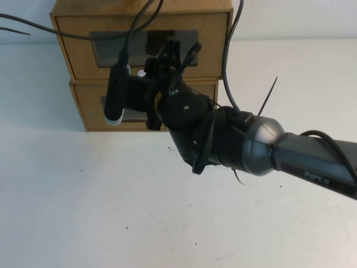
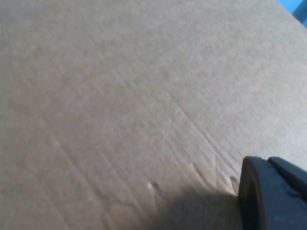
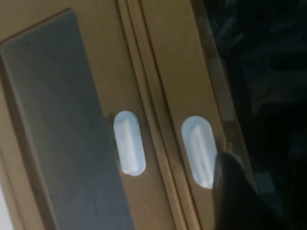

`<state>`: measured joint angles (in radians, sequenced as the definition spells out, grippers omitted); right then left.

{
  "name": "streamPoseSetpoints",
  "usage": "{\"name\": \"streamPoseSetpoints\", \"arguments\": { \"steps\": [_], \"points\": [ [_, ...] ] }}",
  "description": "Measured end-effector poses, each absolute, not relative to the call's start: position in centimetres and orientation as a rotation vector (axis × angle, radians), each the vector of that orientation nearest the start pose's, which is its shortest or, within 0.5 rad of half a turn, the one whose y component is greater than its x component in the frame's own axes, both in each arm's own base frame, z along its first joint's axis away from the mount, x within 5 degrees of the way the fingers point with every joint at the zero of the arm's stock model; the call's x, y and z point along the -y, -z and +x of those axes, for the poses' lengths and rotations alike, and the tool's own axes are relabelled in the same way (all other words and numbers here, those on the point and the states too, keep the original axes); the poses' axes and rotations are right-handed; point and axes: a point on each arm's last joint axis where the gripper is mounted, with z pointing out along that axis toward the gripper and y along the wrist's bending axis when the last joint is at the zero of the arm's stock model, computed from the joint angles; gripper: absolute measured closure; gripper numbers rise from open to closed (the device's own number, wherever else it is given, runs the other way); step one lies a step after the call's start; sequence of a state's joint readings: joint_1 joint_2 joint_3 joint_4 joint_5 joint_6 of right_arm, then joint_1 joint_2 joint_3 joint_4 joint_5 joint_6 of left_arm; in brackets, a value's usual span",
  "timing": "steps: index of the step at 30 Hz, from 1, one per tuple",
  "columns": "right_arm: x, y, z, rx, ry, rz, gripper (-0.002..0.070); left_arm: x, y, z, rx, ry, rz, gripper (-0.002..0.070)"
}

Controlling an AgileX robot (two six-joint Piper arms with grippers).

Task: Open the shoe box
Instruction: 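Pull the top drawer of the cardboard box fully open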

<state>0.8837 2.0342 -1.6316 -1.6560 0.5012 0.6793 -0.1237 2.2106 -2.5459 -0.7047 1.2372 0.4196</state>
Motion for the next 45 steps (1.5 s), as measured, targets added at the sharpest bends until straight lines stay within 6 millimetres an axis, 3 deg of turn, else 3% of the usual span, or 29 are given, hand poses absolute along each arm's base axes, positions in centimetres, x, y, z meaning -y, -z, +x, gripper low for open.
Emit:
{"name": "streamPoseSetpoints", "arguments": {
  "steps": [6,13,25,32,38,45],
  "points": [
    [-34.4,-27.9,34.2,-1.363,0.532,-1.241,0.0447,11.4,-40.2,46.3,-2.133,0.747,0.605,0.0680],
    [-34.4,-27.9,34.2,-1.366,0.524,-1.241,0.0319,11.4,-40.2,46.3,-2.139,0.755,0.591,0.0680],
    [-34.5,-27.2,34.3,-1.415,0.493,-1.228,0.0444,11.4,-40.2,46.3,-2.148,0.767,0.562,0.0680],
    [-34.9,-25.1,34.6,-1.436,0.512,-1.278,0.0395,11.4,-40.2,46.3,-2.152,0.768,0.558,0.0680],
    [-35.1,-25.1,34.7,-1.369,0.547,-1.317,0.0377,11.4,-40.2,46.3,-2.149,0.765,0.564,0.0680],
    [-35.6,-23.7,35.1,-1.365,0.554,-1.349,0.0374,11.4,-40.2,46.3,-2.149,0.761,0.567,0.0680]
  ]
}}
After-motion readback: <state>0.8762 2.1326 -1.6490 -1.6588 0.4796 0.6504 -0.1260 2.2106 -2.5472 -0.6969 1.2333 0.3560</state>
